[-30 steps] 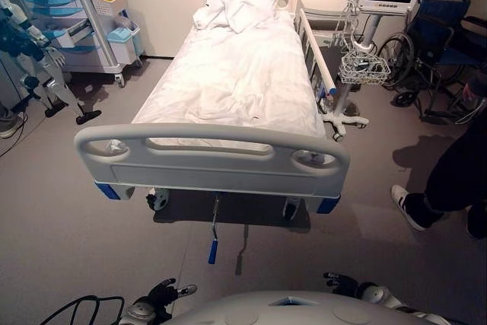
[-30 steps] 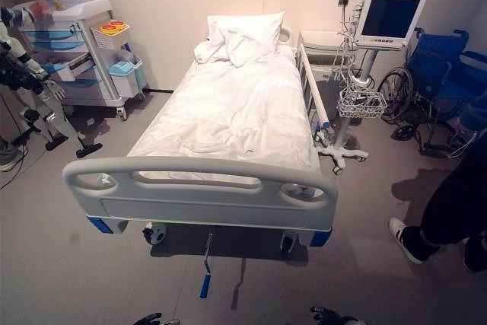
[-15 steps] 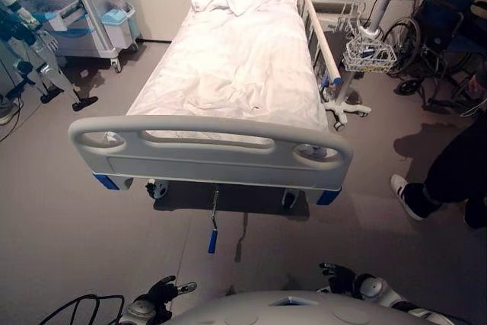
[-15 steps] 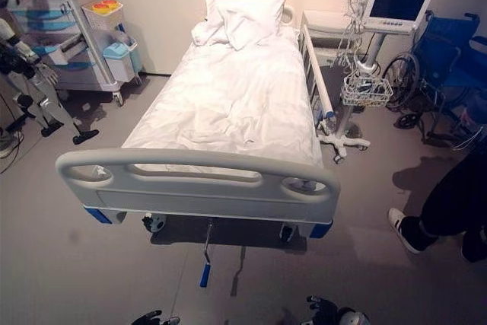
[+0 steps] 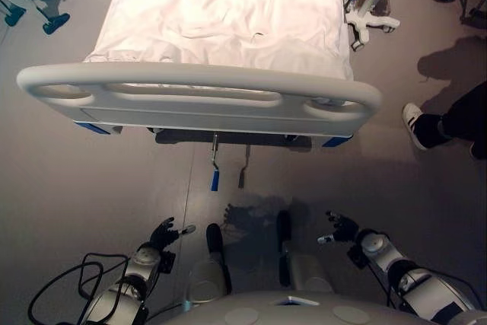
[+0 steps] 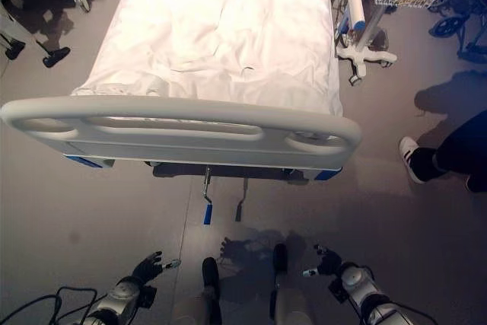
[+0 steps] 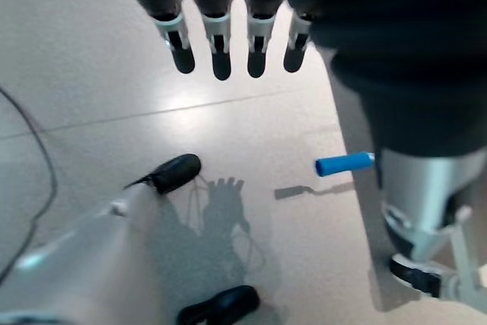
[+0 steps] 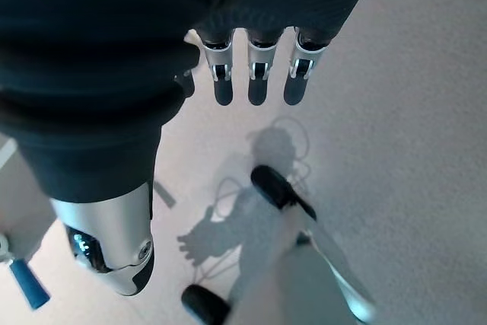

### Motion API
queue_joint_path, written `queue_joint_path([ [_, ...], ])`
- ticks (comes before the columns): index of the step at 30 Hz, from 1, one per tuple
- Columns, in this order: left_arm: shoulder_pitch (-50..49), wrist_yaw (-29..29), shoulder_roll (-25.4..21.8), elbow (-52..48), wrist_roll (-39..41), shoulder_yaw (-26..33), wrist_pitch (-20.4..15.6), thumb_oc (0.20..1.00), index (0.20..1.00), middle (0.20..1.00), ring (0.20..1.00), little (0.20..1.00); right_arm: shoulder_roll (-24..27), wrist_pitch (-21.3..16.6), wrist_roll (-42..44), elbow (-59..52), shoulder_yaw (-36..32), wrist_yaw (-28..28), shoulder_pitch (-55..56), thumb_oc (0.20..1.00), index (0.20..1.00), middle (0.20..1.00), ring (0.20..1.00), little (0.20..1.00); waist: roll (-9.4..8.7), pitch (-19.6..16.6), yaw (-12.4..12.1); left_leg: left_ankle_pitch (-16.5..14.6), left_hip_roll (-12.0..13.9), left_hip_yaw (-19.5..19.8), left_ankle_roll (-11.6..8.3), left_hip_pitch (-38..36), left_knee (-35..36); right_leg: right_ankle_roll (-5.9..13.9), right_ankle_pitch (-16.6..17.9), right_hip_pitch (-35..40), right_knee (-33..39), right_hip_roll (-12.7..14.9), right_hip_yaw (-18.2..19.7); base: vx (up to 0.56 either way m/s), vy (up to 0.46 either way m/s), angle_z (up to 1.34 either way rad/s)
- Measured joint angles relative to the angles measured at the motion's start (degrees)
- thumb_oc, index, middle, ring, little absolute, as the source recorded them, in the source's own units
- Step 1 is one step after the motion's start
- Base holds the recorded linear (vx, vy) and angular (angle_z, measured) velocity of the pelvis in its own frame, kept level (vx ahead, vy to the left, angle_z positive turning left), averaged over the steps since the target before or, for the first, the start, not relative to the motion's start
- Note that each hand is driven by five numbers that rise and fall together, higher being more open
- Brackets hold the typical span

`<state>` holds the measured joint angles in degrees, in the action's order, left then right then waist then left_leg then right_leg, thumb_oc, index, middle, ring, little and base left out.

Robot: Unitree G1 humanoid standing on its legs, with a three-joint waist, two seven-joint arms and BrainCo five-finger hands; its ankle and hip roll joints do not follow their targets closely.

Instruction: Raise the hospital bed

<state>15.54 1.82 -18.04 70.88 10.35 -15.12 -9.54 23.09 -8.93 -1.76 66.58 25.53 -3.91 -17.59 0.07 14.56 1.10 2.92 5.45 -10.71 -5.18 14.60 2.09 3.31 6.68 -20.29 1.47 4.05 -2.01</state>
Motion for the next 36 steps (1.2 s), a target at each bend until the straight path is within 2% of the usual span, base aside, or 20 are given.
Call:
queue_joint_path([
  [4,5.62,1.89,-0.47,-0.83,1.95,-0.92,-0.46,1.000,1.000,1.000,1.000,1.000,0.06,-1.37,0.22,-3.45,0.22,2.33,-4.98,1.000,1.000,1.000,1.000,1.000,-0.41,3.53,1.46,0.73,-0.19,-0.12,0.20,5.50,-0.85,-0.16,0.23,-6.21,-2.11,0.23,0.11,-0.13,-0.033,-0.04],
  [6,8.39,2.90,-0.85,-1.72,3.80,-1.15,-1.08,1.000,1.000,1.000,1.000,1.000,0.72,-2.02,0.80,-5.60,1.68,3.37,-6.89,1.000,1.000,1.000,1.000,1.000,-0.88,4.21,2.34,0.77,-0.10,-0.04,0.17,9.52,-1.96,-0.18,0.21,-10.71,-3.77,0.23,-0.15,-0.09,-0.041,-0.06],
  [7,10.80,3.38,-1.40,-2.33,4.80,-1.12,-1.31,1.000,1.000,1.000,1.000,1.000,0.83,-2.47,1.43,-6.84,1.98,4.04,-8.93,1.000,1.000,1.000,1.000,1.000,-1.27,5.82,2.63,1.25,-0.12,0.01,0.21,11.52,-2.14,-0.60,0.54,-12.75,-4.12,0.29,-0.13,-0.06,-0.030,-0.01],
  [13,19.14,6.22,-1.23,-4.23,9.22,-1.86,-2.21,1.000,1.000,1.000,1.000,1.000,1.18,-3.39,3.46,-9.04,2.71,6.72,-13.73,1.000,1.000,1.000,1.000,1.000,-1.91,7.96,3.38,1.80,0.43,0.85,-0.08,21.24,-4.01,-1.25,1.07,-22.05,-5.67,0.00,-0.46,-0.04,-0.041,0.02],
  [17,22.11,7.62,-2.37,-6.28,11.38,-2.15,-3.25,1.000,1.000,1.000,1.000,1.000,2.49,-4.54,4.20,-13.98,3.57,8.57,-15.92,1.000,1.000,1.000,1.000,1.000,-2.21,10.06,4.61,1.84,0.38,2.24,-0.19,24.96,-5.15,-1.28,1.07,-25.26,-6.48,0.15,-0.99,-0.01,-0.020,0.08],
  [20,26.52,9.26,-3.81,-7.15,13.60,-2.63,-3.70,1.000,1.000,1.000,1.000,1.000,2.56,-4.90,4.72,-14.71,4.07,10.05,-17.22,1.000,1.000,1.000,1.000,1.000,-2.49,10.34,5.04,1.87,0.42,3.14,-0.21,29.87,-6.71,-1.28,1.06,-29.50,-7.56,0.27,-1.35,0.03,-0.022,0.07],
  [26,31.76,11.20,-8.01,-7.15,14.16,-3.96,-3.80,1.000,1.000,1.000,1.000,1.000,2.66,-5.45,5.14,-15.96,4.77,11.22,-17.74,1.000,1.000,1.000,1.000,1.000,-2.77,11.29,5.95,2.22,0.45,4.30,-0.30,34.17,-7.09,-1.41,1.10,-33.15,-7.71,0.26,-1.79,0.03,-0.018,0.06],
  [36,35.01,12.39,-9.68,-6.56,14.15,-6.10,-3.86,1.000,1.000,1.000,1.000,1.000,3.01,-6.21,5.93,-16.92,5.70,11.99,-18.25,1.000,1.000,1.000,1.000,1.000,-2.78,11.34,6.43,2.29,0.60,5.17,-0.41,38.13,-7.51,-1.41,1.10,-36.48,-7.80,0.23,-2.06,0.00,-0.004,0.00],
])
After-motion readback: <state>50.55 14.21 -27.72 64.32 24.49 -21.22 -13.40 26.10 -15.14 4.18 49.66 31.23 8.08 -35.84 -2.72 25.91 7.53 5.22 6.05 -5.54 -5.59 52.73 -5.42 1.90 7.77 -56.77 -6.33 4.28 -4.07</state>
